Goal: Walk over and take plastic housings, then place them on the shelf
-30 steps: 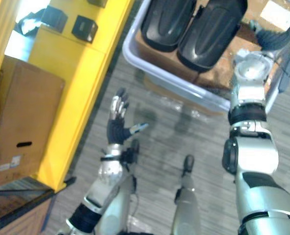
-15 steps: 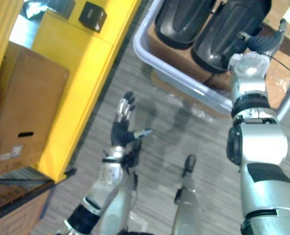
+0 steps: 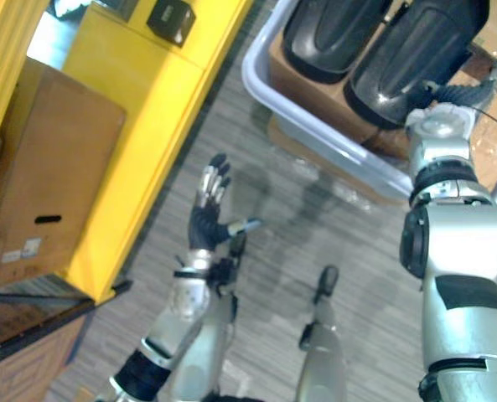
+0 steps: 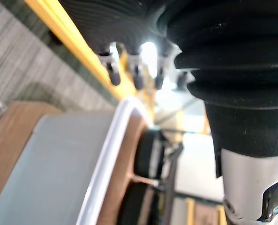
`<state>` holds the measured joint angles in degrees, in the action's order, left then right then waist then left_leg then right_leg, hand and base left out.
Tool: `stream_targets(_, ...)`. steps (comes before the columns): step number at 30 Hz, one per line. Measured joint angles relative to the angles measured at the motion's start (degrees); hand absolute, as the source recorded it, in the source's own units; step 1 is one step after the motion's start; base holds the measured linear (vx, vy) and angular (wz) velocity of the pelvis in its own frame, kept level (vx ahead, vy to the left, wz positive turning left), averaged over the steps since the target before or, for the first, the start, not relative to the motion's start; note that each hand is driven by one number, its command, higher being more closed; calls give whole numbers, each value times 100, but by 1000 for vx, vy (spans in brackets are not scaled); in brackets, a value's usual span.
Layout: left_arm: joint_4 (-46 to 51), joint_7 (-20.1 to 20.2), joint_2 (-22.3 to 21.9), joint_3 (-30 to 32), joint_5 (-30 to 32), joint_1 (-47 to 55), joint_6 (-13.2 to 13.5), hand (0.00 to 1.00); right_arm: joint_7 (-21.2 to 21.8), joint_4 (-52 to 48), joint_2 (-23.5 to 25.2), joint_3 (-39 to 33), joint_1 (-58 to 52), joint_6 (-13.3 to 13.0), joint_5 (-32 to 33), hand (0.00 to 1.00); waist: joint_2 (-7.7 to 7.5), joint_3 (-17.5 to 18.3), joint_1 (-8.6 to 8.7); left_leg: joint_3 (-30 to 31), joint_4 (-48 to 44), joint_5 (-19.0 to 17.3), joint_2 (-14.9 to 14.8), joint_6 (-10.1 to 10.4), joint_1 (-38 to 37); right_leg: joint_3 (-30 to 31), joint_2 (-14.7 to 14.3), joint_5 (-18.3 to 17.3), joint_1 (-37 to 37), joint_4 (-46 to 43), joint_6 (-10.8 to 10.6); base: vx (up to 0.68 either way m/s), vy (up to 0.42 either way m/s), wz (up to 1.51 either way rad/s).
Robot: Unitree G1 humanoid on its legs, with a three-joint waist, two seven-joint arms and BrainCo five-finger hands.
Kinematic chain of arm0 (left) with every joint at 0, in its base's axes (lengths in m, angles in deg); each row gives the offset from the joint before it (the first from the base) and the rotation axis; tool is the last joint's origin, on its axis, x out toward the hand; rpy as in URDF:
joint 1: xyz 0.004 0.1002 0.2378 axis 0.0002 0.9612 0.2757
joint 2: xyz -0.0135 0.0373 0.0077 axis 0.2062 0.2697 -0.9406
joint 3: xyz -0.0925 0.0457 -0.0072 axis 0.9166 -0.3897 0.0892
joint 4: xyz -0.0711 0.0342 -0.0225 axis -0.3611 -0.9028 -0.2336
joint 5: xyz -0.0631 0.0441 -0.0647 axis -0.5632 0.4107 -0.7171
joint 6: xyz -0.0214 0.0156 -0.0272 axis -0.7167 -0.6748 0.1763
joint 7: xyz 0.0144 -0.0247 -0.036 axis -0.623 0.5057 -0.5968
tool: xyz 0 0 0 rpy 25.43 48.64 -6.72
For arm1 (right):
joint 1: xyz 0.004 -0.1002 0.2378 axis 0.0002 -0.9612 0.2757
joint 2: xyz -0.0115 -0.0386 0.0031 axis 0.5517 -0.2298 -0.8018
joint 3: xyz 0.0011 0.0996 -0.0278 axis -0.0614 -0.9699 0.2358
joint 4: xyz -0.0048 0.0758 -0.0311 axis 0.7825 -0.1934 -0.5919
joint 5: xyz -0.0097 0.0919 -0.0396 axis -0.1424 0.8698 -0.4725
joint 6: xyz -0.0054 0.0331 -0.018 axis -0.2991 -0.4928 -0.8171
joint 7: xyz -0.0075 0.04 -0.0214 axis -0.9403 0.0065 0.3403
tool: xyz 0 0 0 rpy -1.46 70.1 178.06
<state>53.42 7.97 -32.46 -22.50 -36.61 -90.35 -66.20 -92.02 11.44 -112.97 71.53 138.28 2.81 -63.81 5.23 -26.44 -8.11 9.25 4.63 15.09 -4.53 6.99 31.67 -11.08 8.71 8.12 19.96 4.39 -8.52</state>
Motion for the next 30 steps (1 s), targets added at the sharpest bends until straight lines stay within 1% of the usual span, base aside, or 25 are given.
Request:
stream_targets(2,0,52,-3,-25,5,8,-2,0,0,105,-79,1,0,29,1,0,0,0,-61,11,0,0,2,0,9,-11,0,-2,0,4,-2,9,3,2)
stream_targets(6,0,90,1,-22,9,54,-63,0,-16,145,-122,73,0,103,4,0,0,0,-64,76,0,0,29,0,54,-94,11,-14,2,4,-15,17,13,9)
stream_targets(7,0,98,3,-21,9,79,-74,0,-3,171,-146,103,0,113,4,100,0,0,-64,99,0,0,35,0,65,-125,12,-25,-5,4,-15,19,17,11)
stream_targets(11,0,149,2,-20,10,116,-75,0,85,215,-265,248,-2,142,0,100,0,0,-79,143,0,0,51,1,118,-173,17,-52,11,4,-20,23,16,8)
stream_targets(14,0,195,2,-16,10,114,-75,0,155,224,-509,290,-25,175,4,100,8,-4,-85,181,0,-3,66,3,155,-212,23,-86,19,3,-27,26,18,7)
stream_targets(17,0,227,1,-15,10,113,-78,0,364,245,-724,292,-43,202,49,100,34,-17,-81,252,0,-2,69,3,194,-285,13,-113,19,3,-20,33,12,10)
stream_targets(19,2,323,1,-9,7,114,-83,0,485,332,-827,284,-42,216,64,100,37,-18,-95,272,0,-2,77,3,205,-304,14,-124,17,5,-18,41,12,6)
stream_targets(22,57,370,-1,3,5,114,-117,0,653,389,-848,265,-42,238,217,100,38,-19,-103,282,-1,-2,88,3,205,-308,22,-131,11,9,-13,46,20,2)
stream_targets(24,119,399,-2,4,5,126,-130,0,753,461,-849,263,-44,273,204,100,44,-22,-122,285,-1,-2,88,3,204,-310,21,-133,10,9,-12,20,14,0)
stream_targets(30,267,436,-4,60,4,335,-193,0,836,459,-908,213,-64,367,-315,100,56,-24,-222,293,-1,-3,90,4,173,-314,23,-139,-21,-1,-6,8,11,0)
